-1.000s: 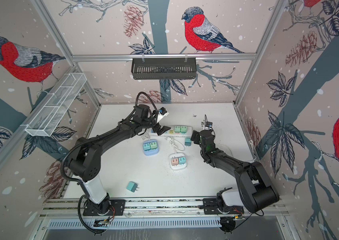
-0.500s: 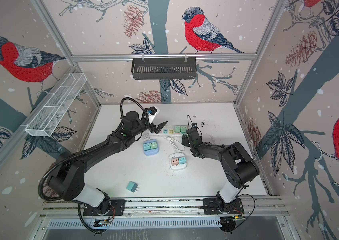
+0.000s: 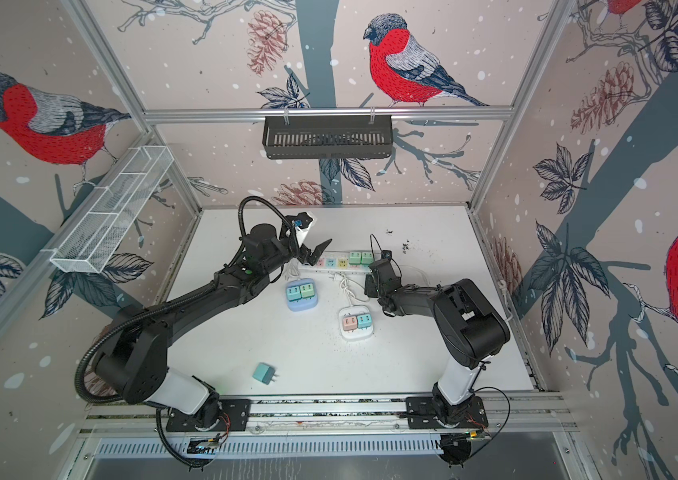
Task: Insert the plug
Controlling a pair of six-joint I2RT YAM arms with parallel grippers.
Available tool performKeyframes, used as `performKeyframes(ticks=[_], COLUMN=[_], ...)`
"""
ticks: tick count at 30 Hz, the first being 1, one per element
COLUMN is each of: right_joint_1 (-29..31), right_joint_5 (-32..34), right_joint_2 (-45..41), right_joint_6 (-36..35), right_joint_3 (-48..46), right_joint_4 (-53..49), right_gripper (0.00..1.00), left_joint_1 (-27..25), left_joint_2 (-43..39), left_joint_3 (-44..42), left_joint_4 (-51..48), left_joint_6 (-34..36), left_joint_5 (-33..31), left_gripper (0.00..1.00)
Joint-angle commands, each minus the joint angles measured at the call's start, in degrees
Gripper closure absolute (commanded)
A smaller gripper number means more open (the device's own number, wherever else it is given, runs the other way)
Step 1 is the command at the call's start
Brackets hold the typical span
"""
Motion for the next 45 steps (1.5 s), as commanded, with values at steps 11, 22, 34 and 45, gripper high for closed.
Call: performKeyframes(ticks=[11, 22, 34, 45], right_joint_1=[0.4, 0.5, 1.9, 9.4], right_joint_5=[1.6, 1.8, 5.9, 8.6], right_joint_2=[0.8, -1.0, -17.1, -33.2], right_joint_6=[0.0, -0.2, -3.7, -20.1], right_joint_3=[-0.2, -0.6, -9.1, -21.7], right_joint_4=[-1.5, -2.1, 9.7, 34.4], right_gripper=[0.53, 0.68, 0.83, 0.93], left_joint_1=[0.3, 0.7, 1.5, 2.5], left_joint_2=[-3.2, -6.7, -14.2, -20.9], left_joint_3=[-6.7, -5.8, -8.8, -13.5], left_joint_4=[13.0, 6.7, 9.5, 7.1], left_joint_6=[-11.7, -16.7, -28.9, -24.4], left_joint_5=[-26.1, -27.0, -22.5, -14.3], left_gripper=[0.01, 0.01, 0.01, 0.02])
